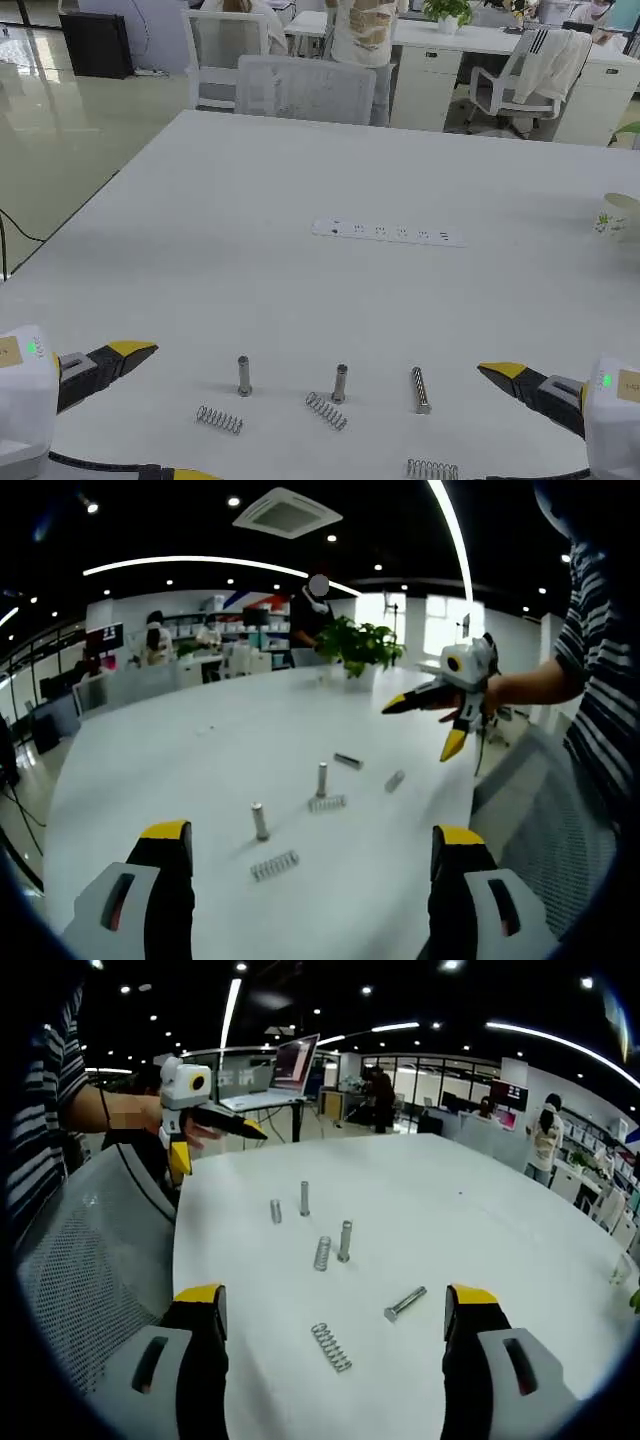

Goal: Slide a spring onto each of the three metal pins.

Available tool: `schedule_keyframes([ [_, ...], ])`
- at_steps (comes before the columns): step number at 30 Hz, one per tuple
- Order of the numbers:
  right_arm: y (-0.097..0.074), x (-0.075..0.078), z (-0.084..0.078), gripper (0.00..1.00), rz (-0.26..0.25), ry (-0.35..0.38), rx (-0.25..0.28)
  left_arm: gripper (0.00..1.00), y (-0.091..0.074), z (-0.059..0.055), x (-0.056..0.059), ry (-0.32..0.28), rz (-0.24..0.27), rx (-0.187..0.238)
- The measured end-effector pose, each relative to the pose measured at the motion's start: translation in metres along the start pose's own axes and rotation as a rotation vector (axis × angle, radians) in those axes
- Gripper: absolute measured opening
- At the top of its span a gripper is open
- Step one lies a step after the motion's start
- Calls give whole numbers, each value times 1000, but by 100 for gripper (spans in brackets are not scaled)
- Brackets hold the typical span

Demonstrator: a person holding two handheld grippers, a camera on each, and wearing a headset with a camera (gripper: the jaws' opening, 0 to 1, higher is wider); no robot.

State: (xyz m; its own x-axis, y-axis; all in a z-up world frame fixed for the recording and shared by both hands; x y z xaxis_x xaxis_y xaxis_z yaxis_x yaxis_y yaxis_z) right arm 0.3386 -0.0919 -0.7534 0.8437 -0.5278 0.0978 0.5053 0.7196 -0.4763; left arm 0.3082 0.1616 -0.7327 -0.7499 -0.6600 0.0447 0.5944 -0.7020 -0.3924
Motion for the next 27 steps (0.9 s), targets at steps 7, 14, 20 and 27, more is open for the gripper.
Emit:
schedule_keyframes([
  [7,0,0,-1,90,0,1,-4,96,-2,-1,-2,-5,8,2],
  [14,0,-2,-2,90,9,-5,-12,96,-1,0,1,2,-3,-4],
  [20,0,-3,-3,90,10,-6,-16,96,-2,1,0,-3,0,2],
  [27,-1,-1,-3,90,9,4,-9,97,-1,-2,0,-15,-7,3],
])
Point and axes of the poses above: the centre of the closed fingertips' face, and the gripper's own axes: y roughly forward along the fingers, x roughly to its right, z roughly out of its top, the point moved 3 cm from there along -y, roughly backward along the fingers, and after that the axes turned 3 degrees about -z, right-handed, at the moved point
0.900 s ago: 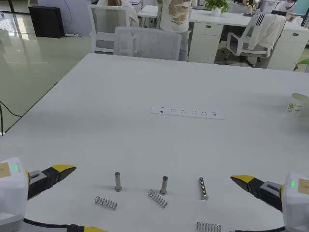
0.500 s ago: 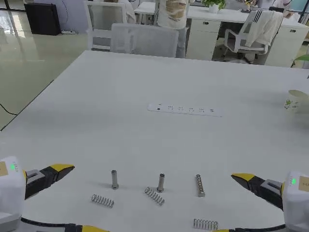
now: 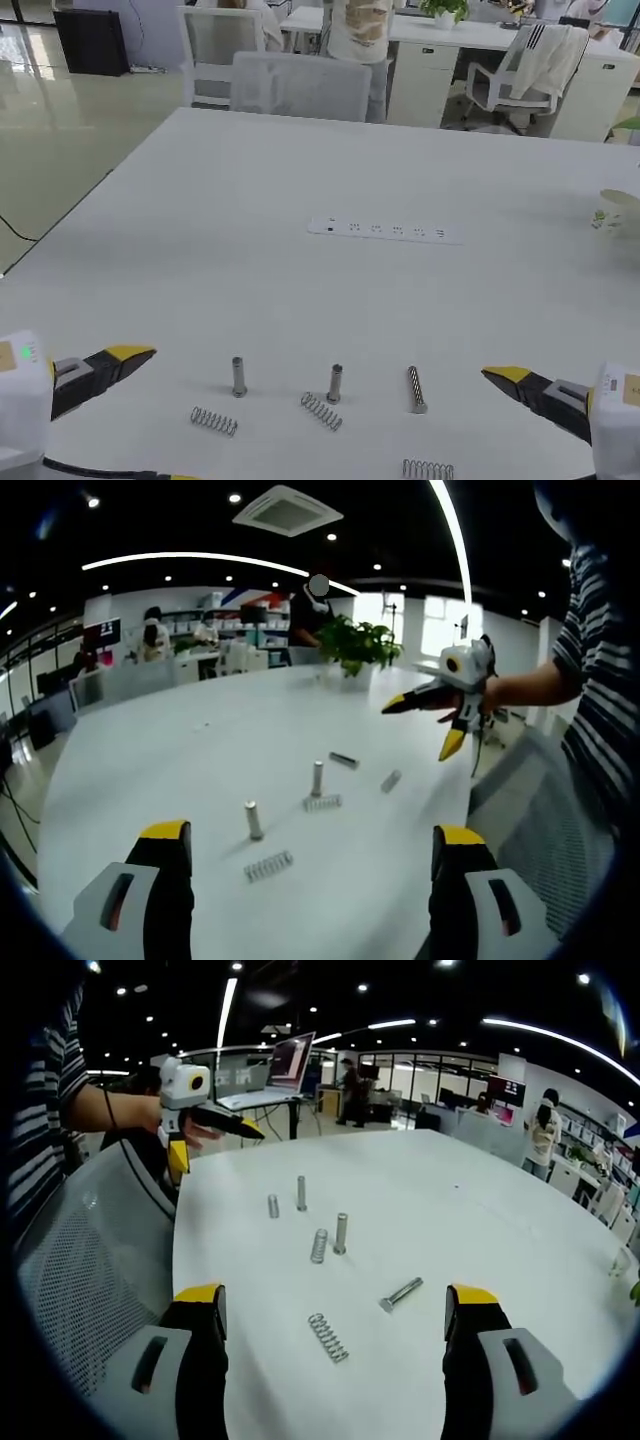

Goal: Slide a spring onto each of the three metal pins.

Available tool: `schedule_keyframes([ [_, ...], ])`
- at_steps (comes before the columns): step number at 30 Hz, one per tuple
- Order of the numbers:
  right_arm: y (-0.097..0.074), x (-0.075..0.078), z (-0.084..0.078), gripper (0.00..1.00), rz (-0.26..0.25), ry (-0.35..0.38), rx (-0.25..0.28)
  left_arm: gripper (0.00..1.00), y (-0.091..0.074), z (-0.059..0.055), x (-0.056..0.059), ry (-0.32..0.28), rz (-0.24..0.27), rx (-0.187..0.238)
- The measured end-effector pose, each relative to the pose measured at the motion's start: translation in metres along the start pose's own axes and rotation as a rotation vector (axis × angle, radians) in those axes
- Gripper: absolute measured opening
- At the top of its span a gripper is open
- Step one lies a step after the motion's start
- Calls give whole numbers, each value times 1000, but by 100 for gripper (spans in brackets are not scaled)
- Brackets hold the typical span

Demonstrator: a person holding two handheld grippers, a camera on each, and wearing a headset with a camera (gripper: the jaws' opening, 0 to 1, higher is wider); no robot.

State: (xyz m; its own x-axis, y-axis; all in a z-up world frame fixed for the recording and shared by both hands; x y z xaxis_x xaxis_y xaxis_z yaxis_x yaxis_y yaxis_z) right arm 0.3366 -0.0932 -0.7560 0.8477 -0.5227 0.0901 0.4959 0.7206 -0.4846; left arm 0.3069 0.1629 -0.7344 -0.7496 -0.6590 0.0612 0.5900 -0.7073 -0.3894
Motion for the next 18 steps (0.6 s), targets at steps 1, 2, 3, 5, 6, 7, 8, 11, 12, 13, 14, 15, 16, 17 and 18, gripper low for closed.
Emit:
schedule_keyframes([
  [1,0,0,0,90,2,1,3,97,0,1,0,-4,0,7],
  [2,0,-1,0,90,3,1,3,98,0,1,0,-8,0,11],
  [3,0,-1,0,90,3,0,4,98,0,2,0,-9,0,14],
  [5,0,-1,-1,91,5,-1,1,98,0,2,0,-12,2,14],
  [6,0,-1,-1,91,5,-2,-2,98,0,2,0,-12,2,13],
  [7,0,-1,-1,91,5,-1,-2,98,0,1,0,-11,2,13],
  [8,0,-1,-1,91,4,0,-2,98,0,1,1,-13,1,13],
  [11,-1,0,-3,90,3,1,-6,98,-1,1,2,-11,0,13],
  [12,-1,0,-4,90,3,1,-8,98,-1,1,2,-13,0,11],
  [13,-1,0,-4,90,4,1,-10,98,-1,0,1,-13,2,10],
  [14,-1,-1,-4,90,5,0,-10,98,-2,0,1,-13,2,10],
  [15,-1,-1,-5,90,6,0,-11,98,-2,0,1,-13,3,8],
  [16,-1,-1,-5,90,6,0,-13,97,-3,0,1,-13,4,7],
  [17,-1,-2,-5,90,6,1,-13,97,-3,0,1,-12,4,6],
  [18,-1,-2,-5,90,6,2,-13,97,-4,-1,0,-11,5,5],
])
Point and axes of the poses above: the centre of the closed fingertips' face, and the gripper's own axes: y roughly forward along the fingers, x roughly to its right, z roughly out of its top, the point moved 3 cm from there along -y, roughly backward along the fingers, and after that the axes turned 3 degrees about -z, right-handed, at the moved point
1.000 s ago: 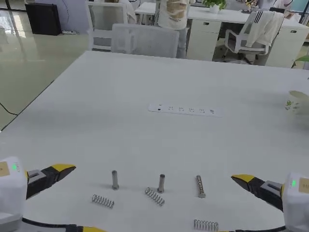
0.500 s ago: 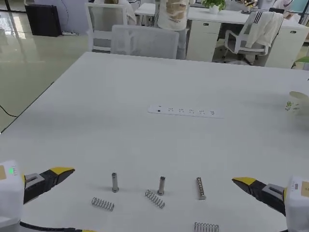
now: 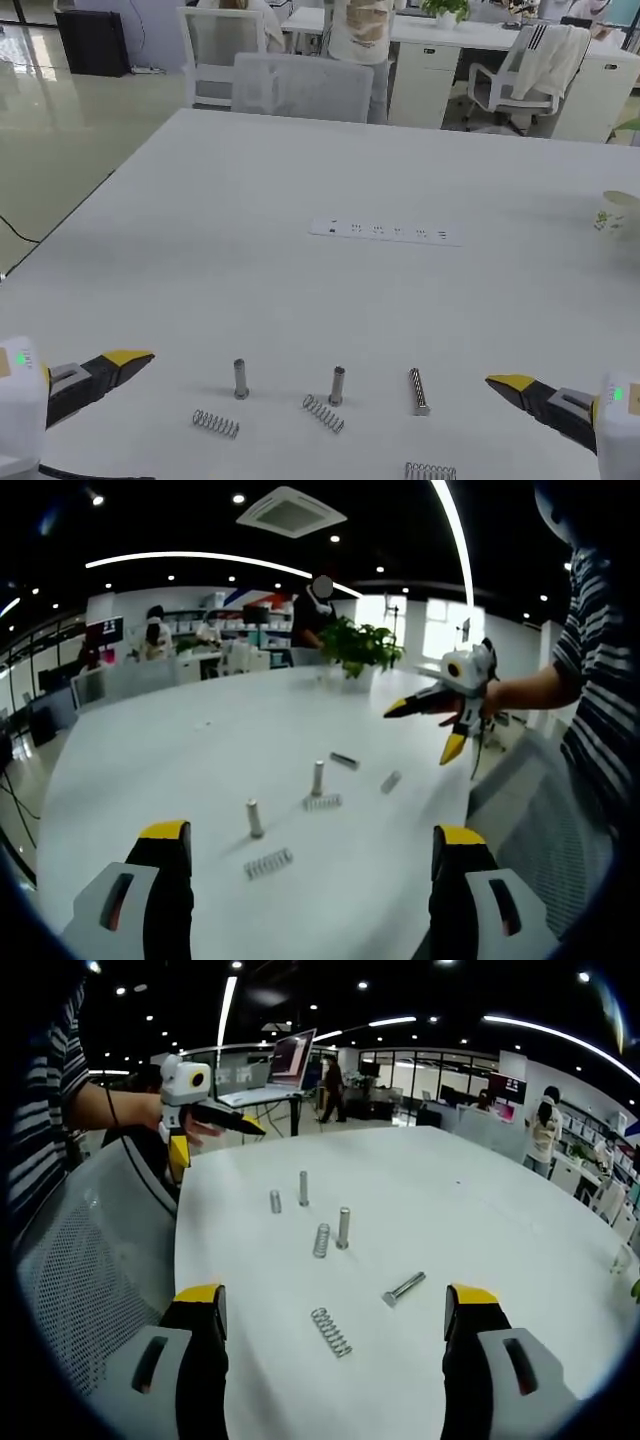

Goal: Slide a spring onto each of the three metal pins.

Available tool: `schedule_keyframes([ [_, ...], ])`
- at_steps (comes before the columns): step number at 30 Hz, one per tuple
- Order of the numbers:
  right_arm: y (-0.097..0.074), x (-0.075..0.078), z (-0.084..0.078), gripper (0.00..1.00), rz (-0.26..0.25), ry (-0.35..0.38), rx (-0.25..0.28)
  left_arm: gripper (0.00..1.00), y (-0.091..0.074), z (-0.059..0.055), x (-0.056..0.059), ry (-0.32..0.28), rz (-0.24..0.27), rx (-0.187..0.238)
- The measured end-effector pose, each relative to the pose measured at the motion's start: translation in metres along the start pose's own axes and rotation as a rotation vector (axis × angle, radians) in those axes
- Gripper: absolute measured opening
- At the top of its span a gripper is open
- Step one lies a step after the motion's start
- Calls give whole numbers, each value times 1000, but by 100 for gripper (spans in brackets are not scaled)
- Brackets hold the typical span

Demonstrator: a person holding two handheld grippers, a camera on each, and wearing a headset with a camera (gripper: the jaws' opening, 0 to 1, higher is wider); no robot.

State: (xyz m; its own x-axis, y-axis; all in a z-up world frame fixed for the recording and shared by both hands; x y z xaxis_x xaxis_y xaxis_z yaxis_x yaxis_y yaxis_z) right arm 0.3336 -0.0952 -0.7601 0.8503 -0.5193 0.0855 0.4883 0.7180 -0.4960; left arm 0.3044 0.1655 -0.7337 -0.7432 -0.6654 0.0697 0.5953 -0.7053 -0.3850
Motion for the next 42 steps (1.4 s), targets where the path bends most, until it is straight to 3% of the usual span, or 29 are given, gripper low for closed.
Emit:
schedule_keyframes([
  [42,5,-3,-4,87,19,9,-25,96,1,-6,-2,-7,-4,-12],
])
Point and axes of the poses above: the centre of the closed fingertips' face, and the gripper's own axes: y roughly forward along the fingers, x roughly to its right, z roughly out of its top, the point moved 3 cm from there along -y, roughly backward along the fingers, and after that the axes turned 3 degrees about -z, right-handed, at the moved point
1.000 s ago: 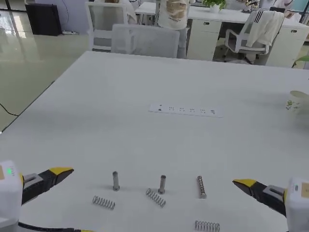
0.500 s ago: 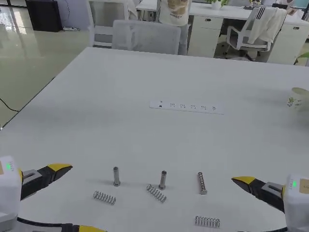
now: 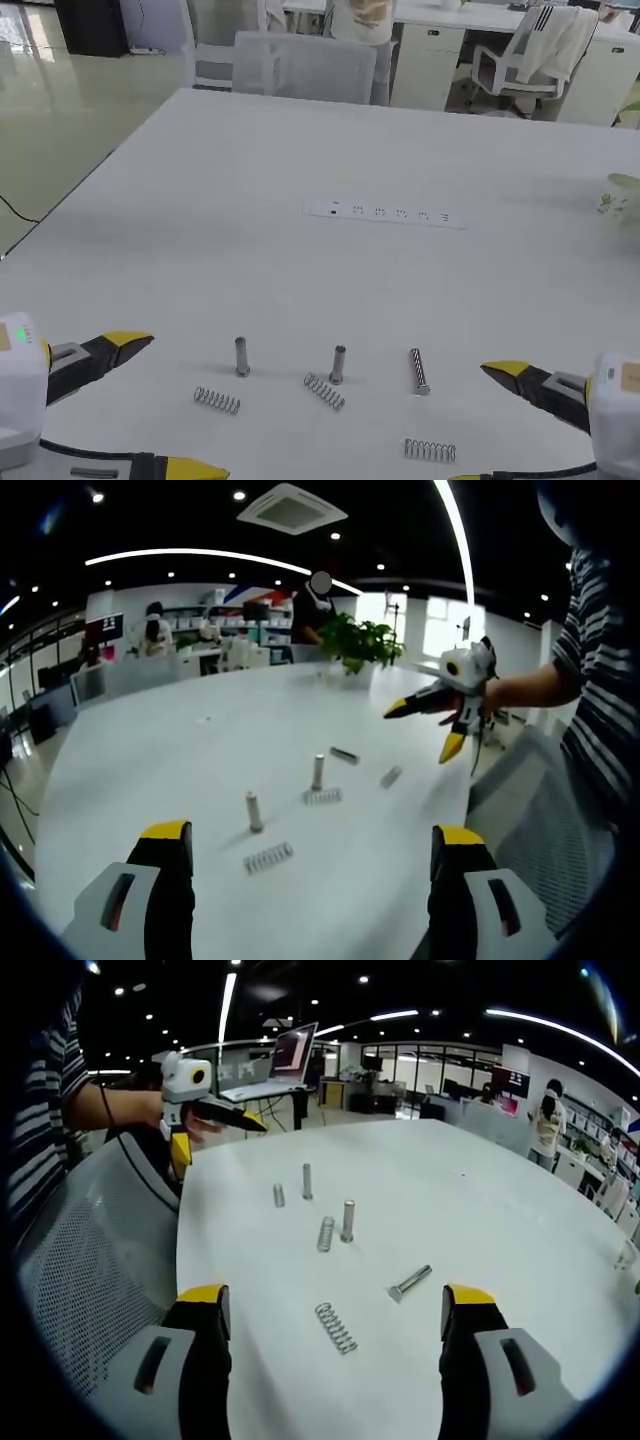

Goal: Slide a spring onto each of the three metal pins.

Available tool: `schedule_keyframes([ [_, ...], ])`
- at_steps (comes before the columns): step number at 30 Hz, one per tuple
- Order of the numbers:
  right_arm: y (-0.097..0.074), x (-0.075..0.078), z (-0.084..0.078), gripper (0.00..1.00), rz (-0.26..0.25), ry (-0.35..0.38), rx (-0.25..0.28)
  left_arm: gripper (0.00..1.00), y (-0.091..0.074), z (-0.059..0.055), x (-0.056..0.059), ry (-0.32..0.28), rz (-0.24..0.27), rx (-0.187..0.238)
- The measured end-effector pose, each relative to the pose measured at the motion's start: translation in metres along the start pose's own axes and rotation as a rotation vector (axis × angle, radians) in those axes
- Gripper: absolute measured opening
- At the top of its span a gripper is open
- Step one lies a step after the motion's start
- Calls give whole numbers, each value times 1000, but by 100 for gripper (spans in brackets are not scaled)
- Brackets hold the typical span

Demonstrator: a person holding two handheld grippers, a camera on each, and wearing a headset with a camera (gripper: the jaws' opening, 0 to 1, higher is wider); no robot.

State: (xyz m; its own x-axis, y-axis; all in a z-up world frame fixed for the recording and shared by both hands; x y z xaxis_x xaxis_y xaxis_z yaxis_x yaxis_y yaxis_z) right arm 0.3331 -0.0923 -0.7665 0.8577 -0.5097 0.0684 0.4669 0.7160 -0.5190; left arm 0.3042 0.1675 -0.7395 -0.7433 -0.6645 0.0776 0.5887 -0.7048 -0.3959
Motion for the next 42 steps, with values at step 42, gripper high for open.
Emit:
schedule_keyframes([
  [42,37,60,21,52,-36,184,-104,96,-5,-4,-5,-11,17,-3],
])
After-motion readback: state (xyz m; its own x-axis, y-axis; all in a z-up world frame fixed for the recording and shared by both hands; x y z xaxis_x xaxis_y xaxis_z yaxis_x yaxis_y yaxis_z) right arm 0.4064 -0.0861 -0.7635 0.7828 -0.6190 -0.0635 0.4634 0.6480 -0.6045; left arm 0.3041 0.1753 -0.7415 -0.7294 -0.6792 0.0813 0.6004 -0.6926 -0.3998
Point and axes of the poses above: the centre of the closed fingertips' face, and the gripper's own axes: y roughly forward along the fingers, x roughly to its right, z roughly out of its top, the point moved 3 cm from there along -y, roughly backward along the fingers, and after that the axes turned 3 degrees about -z, right-handed, at the moved point
